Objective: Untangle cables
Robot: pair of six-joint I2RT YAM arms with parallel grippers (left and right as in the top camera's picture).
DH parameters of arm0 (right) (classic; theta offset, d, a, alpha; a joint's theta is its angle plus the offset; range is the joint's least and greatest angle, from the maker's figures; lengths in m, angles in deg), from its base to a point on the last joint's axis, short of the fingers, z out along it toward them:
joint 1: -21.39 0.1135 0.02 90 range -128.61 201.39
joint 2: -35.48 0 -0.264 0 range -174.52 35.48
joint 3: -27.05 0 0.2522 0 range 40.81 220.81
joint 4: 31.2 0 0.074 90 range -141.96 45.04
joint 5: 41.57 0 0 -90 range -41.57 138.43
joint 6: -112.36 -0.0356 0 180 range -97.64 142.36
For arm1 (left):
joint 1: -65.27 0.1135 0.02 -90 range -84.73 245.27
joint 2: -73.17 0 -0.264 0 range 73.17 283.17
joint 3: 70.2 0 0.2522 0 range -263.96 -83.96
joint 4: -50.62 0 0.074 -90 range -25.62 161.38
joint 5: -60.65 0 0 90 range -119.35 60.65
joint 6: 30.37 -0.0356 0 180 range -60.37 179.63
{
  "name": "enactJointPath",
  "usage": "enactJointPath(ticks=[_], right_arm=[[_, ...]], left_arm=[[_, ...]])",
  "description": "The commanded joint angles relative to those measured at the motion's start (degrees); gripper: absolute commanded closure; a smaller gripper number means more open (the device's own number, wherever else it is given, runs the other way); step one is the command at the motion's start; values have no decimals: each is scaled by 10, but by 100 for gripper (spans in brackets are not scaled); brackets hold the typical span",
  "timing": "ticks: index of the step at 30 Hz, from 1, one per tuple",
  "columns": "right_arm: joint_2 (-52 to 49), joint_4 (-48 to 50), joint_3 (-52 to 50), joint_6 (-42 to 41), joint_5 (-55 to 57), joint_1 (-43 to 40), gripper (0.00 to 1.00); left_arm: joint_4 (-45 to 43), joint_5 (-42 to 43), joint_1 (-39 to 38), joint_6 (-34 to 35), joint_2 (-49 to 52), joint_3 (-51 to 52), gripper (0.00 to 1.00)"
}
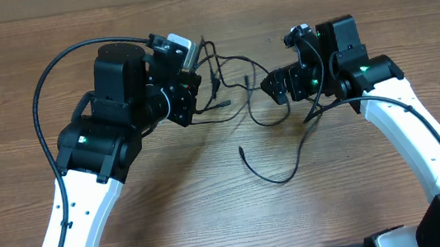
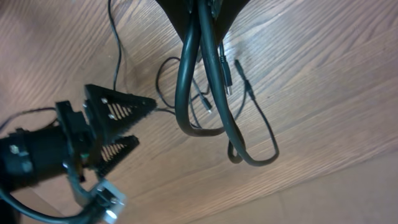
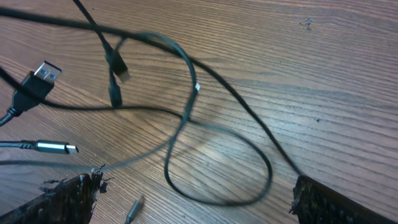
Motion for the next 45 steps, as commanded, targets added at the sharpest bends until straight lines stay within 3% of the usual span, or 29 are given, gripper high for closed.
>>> enactJointPath(ticks=[1,8,13,18,23,31,39,45], right_arm=[[1,2,-3,11,-4,-2,0],[1,-3,-3,36,-8,-2,0],[1,-6,-3,85,-96,-2,0],[1,-12,-3,131,-156,-1,0],[1,-21,-3,143,-158,-1,0],[1,-22,-3,145,-162,-1,0],[1,-27,-3,247,-225,-1,0],[1,-26,-3,259,-229,-1,0]], left_arm=[[-3,34,-4,-45,-13,-18,96],[-7,35,-4,-57,-13,-18,96],[-19,56,-4,-66,-13,-18,96],[-13,130,-4,-167,-12,-18,96],[3,132,-4,-212,-13,-18,96],[15,105,-4,-214,-12,-18,96],[28,133,-4,-252,-12,-18,96],[31,154,-4,-255,-12,-18,96]])
